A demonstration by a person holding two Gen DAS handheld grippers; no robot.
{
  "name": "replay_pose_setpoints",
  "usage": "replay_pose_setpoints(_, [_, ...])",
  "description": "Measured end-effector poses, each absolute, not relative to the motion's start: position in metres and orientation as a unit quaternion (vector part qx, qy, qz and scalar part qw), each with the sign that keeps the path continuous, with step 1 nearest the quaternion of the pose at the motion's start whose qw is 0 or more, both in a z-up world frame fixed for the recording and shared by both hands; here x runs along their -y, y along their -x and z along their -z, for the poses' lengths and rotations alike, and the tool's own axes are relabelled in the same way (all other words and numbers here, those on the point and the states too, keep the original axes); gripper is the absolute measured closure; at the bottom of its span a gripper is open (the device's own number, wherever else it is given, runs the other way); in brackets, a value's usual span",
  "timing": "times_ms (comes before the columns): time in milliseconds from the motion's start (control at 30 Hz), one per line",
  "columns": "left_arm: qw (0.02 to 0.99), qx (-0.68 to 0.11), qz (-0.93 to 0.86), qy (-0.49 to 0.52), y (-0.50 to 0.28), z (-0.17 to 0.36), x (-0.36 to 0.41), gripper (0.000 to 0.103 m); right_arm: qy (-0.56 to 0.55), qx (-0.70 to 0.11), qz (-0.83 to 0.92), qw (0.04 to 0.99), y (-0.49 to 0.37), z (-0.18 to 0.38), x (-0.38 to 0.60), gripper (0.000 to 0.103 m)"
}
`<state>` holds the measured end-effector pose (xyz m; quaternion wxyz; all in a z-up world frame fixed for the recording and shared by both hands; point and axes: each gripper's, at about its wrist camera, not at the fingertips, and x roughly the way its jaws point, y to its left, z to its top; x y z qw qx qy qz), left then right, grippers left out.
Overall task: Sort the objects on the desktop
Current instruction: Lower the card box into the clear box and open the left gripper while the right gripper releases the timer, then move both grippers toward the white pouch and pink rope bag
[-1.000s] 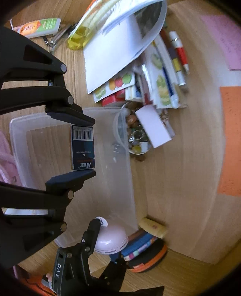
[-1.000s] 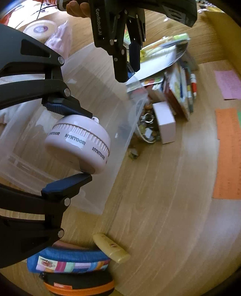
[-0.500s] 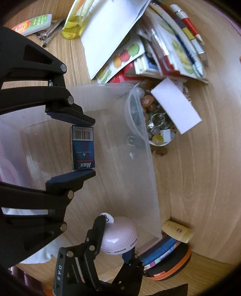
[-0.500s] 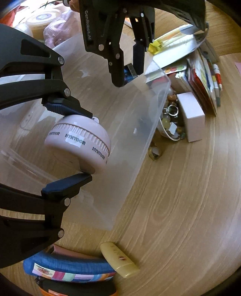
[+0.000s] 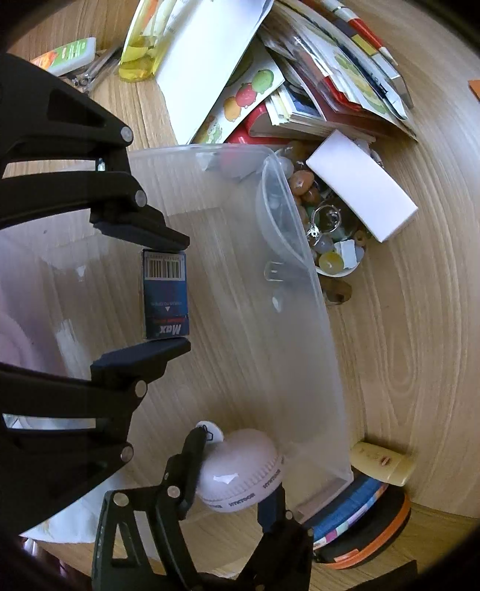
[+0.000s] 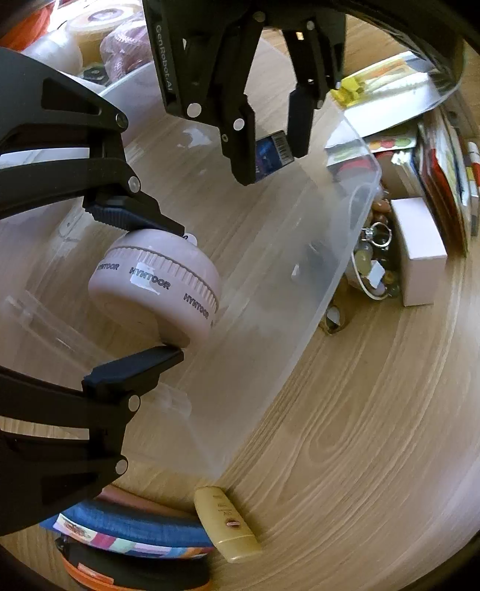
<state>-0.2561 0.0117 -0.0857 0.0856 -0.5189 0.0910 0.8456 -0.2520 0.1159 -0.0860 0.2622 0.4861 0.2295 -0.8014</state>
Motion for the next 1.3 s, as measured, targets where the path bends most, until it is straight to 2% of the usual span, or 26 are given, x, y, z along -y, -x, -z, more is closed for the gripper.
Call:
replay_pose_setpoints(300, [0.076,-0.102,-0.847,0.515,0.254,0.080,-0.011,0.055,-0.473,-0.236,0.811,0.253,0.245,0.078,-0.116,0.047])
replay_pose_setpoints(467, [0.070,-0.104,-0.862,0.492,0.242,0.060,-0.007,0.038,-0.458,-0.215,0.824,0.253,0.237,0.058,-0.125,0.047])
replay_pose_setpoints(633, [0.062,-0.102,-0.880,0.460,0.226,0.033,0.001,0.033,-0.427,-0.197,0.846,0.251,0.221,0.033,-0.126,0.029])
replay_pose_setpoints(700, [0.060,-0.097,-0.886,0.449,0.221,0.023,0.005,0.030,-0.415,-0.187,0.853,0.255,0.215,0.023,-0.134,0.029])
replay_pose_setpoints(767, [0.054,-0.090,-0.892,0.439,0.214,0.007,0.006,0.020,-0.405,-0.178,0.860,0.256,0.206,0.013,-0.138,0.028])
replay_pose_setpoints(933, [0.050,-0.074,-0.910,0.404,0.187,-0.013,0.012,0.019,-0.377,-0.154,0.875,0.260,0.187,-0.017,-0.150,0.021])
replay_pose_setpoints(1000, [0.048,-0.068,-0.917,0.390,0.175,-0.024,0.019,0.016,-0.365,-0.143,0.881,0.265,0.176,-0.029,-0.157,0.020])
replay_pose_setpoints(1033, [0.047,-0.066,-0.920,0.384,0.170,-0.028,0.018,0.009,-0.361,-0.139,0.882,0.267,0.172,-0.034,-0.159,0.020])
replay_pose_setpoints(1067, [0.044,-0.066,-0.924,0.373,0.162,-0.033,0.020,0.008,-0.356,-0.133,0.884,0.271,0.167,-0.039,-0.162,0.020])
replay_pose_setpoints(1300, [0.038,-0.065,-0.933,0.352,0.115,-0.043,0.033,0.008,-0.332,-0.124,0.892,0.281,0.141,-0.050,-0.174,0.019])
